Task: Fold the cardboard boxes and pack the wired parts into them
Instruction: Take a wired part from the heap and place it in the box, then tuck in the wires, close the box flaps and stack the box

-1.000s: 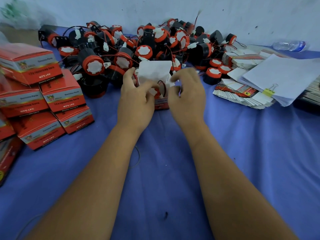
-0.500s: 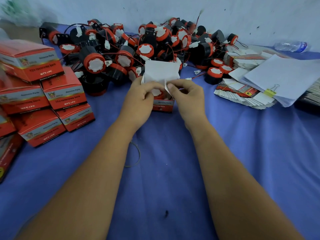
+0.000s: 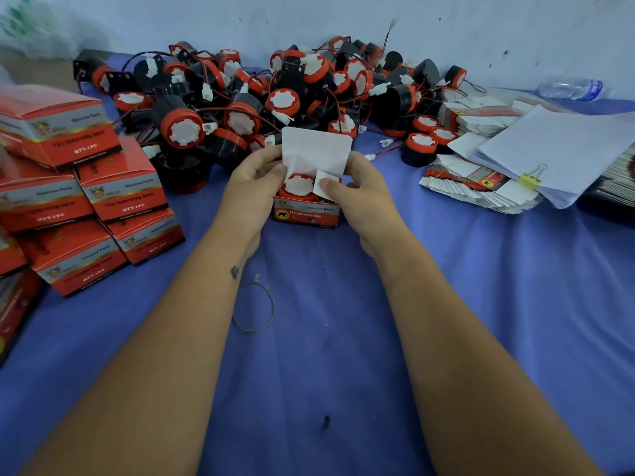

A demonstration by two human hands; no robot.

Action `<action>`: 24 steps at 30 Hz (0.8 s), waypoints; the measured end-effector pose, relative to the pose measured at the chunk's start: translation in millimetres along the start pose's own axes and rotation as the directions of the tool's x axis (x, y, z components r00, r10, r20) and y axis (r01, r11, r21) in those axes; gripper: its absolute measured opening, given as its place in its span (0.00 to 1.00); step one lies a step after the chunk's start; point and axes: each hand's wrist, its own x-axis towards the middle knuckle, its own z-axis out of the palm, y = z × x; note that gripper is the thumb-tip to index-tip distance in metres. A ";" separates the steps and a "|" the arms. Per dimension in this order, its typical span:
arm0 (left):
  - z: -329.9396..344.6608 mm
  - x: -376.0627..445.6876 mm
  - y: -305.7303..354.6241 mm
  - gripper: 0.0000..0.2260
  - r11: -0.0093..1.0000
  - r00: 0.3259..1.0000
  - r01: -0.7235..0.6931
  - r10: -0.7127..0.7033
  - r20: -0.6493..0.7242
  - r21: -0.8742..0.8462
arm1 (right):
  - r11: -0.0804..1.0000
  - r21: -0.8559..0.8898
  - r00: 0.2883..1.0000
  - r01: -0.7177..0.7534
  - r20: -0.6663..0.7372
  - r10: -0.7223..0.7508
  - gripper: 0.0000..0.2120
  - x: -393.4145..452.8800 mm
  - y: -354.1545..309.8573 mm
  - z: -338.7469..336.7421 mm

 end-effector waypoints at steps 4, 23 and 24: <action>2.3 -2.9 -0.6 0.14 0.978 0.997 -0.057 0.044 0.070 0.199 | 0.995 0.087 0.998 -0.047 0.033 0.044 0.15 2.6 0.2 -1.9; -24.2 -8.1 4.9 0.12 0.867 0.955 -0.229 0.113 0.273 0.442 | 0.971 -0.227 0.966 0.074 0.259 -0.013 0.17 -4.8 -1.2 -20.5; -23.6 -7.6 5.5 0.13 0.865 0.951 -0.233 0.108 0.288 0.445 | 0.958 -0.259 0.958 0.126 0.283 -0.050 0.20 -6.0 0.5 -20.5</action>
